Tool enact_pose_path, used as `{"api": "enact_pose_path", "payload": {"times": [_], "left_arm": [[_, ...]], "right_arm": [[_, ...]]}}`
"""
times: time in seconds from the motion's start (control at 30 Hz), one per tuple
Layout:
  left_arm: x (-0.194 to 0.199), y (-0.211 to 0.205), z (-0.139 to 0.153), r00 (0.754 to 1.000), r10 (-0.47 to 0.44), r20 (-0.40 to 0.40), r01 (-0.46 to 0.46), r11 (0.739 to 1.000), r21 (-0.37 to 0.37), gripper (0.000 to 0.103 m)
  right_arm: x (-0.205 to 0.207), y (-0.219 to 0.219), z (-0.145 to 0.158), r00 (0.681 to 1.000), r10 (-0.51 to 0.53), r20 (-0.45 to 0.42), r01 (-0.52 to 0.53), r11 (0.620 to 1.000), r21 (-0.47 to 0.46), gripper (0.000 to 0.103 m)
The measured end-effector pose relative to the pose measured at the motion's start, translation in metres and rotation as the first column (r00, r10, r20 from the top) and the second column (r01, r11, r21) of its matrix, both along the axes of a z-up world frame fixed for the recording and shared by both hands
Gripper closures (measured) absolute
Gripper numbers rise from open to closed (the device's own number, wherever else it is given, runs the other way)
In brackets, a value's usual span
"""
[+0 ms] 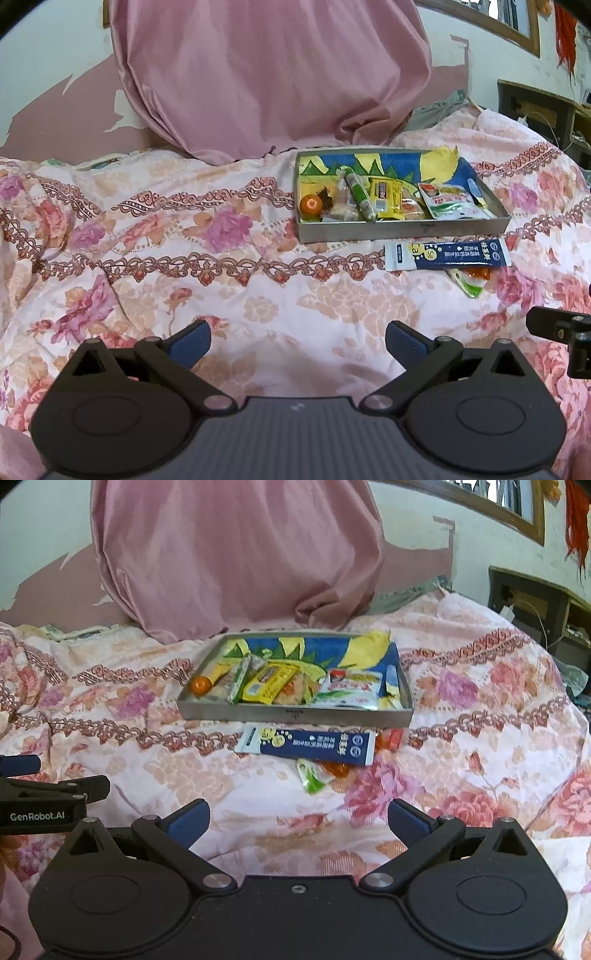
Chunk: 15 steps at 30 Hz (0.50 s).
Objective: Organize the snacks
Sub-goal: 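Withdraw both tools back from the tray, then close the left gripper on the blue Se tube packet while the right gripper closes on the orange clear packet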
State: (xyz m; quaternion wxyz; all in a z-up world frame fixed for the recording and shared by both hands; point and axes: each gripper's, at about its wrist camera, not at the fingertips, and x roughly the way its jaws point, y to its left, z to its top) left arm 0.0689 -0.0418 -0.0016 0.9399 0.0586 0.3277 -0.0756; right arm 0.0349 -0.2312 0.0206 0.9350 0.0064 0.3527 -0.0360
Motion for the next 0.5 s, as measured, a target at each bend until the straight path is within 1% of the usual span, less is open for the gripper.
{"api": "enact_pose_path", "payload": {"times": [0.3,0.5], "left_arm": [[0.003,-0.002,-0.004,1.000,-0.002,-0.028,0.003,1.000,0.018,0.000],[0.016,-0.010,-0.002,0.998,-0.051,-0.044,0.053,0.998,0.036,0.000]], "right_arm": [[0.008,0.002,-0.006,0.999,0.008,-0.053,-0.008,1.000,-0.002,0.001],[0.016,-0.003,-0.010,0.996,-0.007,-0.093,0.009,1.000,0.019,0.001]]}}
